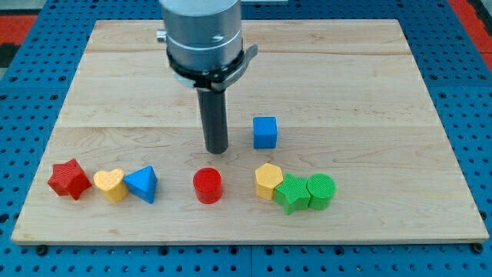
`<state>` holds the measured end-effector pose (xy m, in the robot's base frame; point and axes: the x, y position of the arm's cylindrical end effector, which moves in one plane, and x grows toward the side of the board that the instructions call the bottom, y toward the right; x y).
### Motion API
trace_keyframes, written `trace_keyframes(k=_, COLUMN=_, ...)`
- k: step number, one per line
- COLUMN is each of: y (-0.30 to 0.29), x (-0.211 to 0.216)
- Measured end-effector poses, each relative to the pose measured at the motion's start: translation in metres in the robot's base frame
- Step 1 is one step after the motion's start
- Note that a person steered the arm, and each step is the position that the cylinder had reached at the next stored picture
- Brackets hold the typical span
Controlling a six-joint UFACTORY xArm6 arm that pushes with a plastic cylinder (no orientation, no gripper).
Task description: Move the blue triangle into the blue cube
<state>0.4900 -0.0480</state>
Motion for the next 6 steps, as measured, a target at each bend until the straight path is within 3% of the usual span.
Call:
trace_keyframes(k=2, y=-0.053, x=0.036)
trace_keyframes(k=4, y=-0.091, x=0.100)
trace_keyframes(k=6, y=-0.100, x=0.094)
